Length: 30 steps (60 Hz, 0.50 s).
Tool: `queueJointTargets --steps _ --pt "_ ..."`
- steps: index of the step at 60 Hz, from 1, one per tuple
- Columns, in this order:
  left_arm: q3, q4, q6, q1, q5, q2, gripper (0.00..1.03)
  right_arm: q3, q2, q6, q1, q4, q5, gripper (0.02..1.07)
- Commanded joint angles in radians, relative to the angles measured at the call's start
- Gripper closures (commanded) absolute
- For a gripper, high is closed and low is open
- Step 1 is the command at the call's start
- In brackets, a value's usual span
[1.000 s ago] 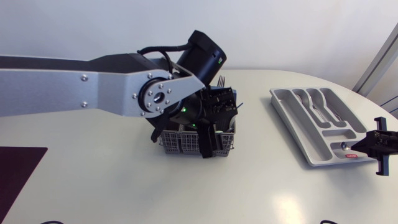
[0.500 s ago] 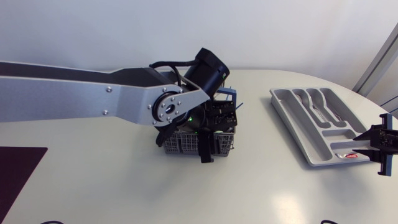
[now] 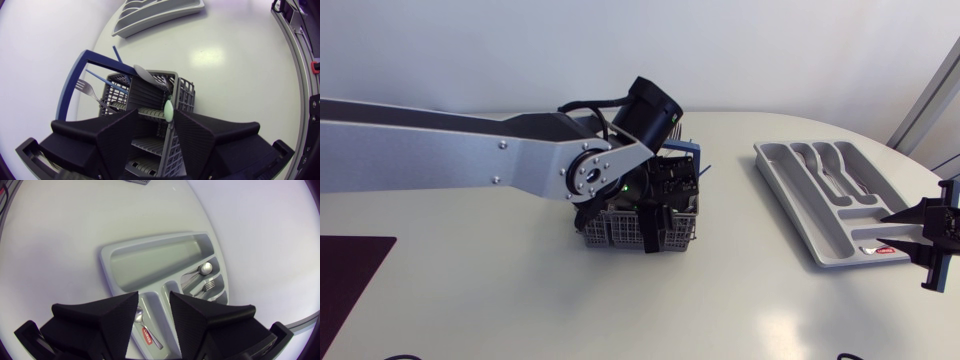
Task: Sort the cutlery from the basket into the organizer compartments.
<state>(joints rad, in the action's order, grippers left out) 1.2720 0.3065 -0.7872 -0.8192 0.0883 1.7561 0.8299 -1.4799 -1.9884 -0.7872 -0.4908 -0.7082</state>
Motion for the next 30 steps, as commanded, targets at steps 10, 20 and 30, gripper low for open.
queueJointTargets --steps 10,20,30 --pt "-0.031 -0.010 -0.032 0.009 0.008 0.028 0.61 -0.068 0.067 0.033 0.026 -0.009 -0.027 0.59" --pt "-0.034 -0.029 -0.035 0.009 0.014 0.034 0.67 -0.100 0.121 0.046 0.046 -0.032 -0.045 0.59" --pt "-0.034 -0.049 -0.049 0.008 0.033 0.043 0.73 -0.130 0.170 0.077 0.075 -0.045 -0.062 0.59"
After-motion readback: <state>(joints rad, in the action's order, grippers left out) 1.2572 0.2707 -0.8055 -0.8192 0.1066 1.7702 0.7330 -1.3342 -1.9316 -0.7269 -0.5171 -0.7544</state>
